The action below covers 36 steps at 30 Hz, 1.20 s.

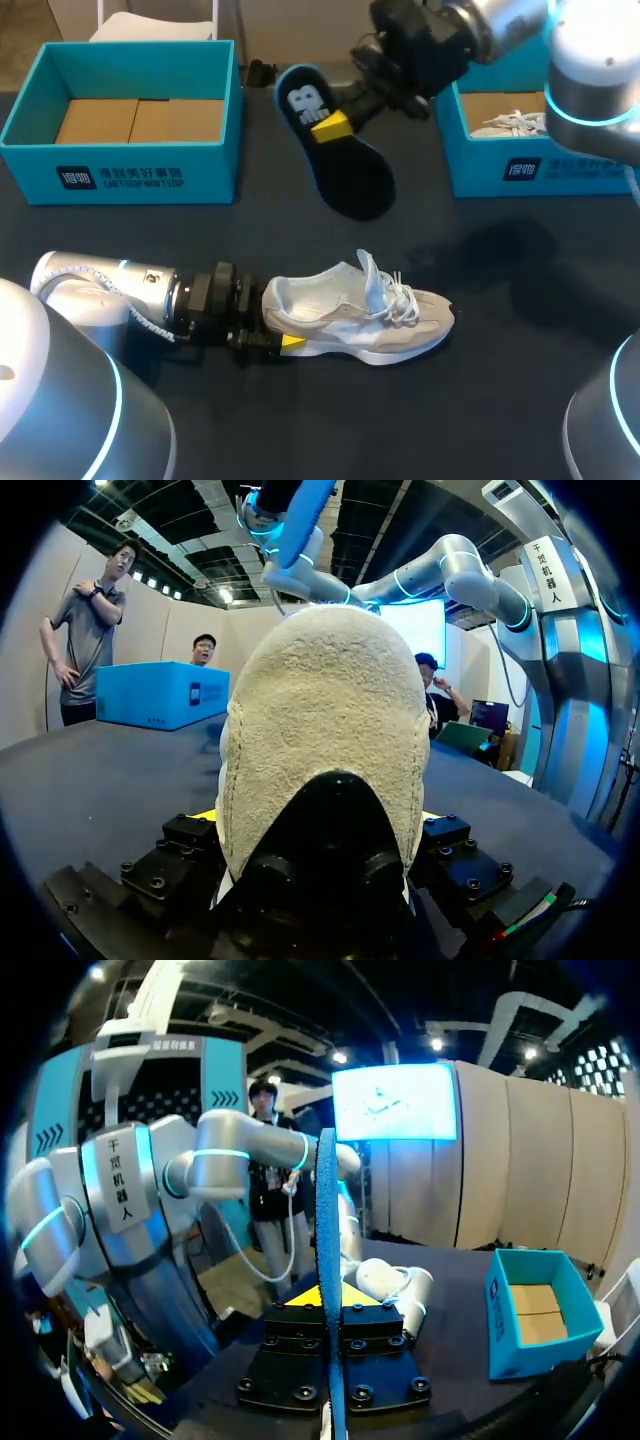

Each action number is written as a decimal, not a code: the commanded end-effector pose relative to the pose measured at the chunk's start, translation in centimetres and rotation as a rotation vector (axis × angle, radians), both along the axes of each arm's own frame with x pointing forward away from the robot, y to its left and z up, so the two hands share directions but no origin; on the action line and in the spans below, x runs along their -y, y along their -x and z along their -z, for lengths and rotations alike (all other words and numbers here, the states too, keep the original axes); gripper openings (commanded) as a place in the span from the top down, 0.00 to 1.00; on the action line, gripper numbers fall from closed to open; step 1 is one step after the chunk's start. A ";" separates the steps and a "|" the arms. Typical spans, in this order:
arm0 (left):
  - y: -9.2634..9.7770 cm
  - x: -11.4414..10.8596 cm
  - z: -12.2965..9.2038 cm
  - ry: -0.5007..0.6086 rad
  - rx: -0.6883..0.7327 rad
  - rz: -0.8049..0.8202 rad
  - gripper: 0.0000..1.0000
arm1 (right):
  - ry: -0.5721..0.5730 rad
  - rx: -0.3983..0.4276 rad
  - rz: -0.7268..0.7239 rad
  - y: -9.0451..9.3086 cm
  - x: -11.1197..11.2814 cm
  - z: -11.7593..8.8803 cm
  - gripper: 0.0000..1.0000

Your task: Take the shoe out of the shoebox, open the shoe tongue, remove and reinsert the insole, then place the shoe into the shoebox

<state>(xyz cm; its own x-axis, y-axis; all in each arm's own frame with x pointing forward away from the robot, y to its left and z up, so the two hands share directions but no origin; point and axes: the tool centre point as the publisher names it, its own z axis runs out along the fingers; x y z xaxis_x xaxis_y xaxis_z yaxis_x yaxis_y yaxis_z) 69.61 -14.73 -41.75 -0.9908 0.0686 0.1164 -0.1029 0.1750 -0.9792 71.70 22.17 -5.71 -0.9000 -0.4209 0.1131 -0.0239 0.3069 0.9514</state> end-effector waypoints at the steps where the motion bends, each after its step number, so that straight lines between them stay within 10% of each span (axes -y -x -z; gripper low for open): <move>1: 0.1 0.0 0.0 -0.001 0.000 -0.001 1.00 | -0.063 -0.035 0.127 2.4 1.8 0.8 1.00; 36: 0.1 0.0 0.0 -0.001 0.000 -0.001 1.00 | -0.086 -0.120 0.285 5.9 2.3 -0.8 1.00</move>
<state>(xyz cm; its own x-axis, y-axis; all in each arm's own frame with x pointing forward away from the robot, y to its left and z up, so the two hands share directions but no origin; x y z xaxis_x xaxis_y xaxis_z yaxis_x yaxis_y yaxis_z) 69.61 -14.73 -41.75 -0.9908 0.0686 0.1164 -0.1029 0.1751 -0.9792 66.07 19.82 -4.84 -0.9623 -0.1821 0.2018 0.1640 0.2034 0.9653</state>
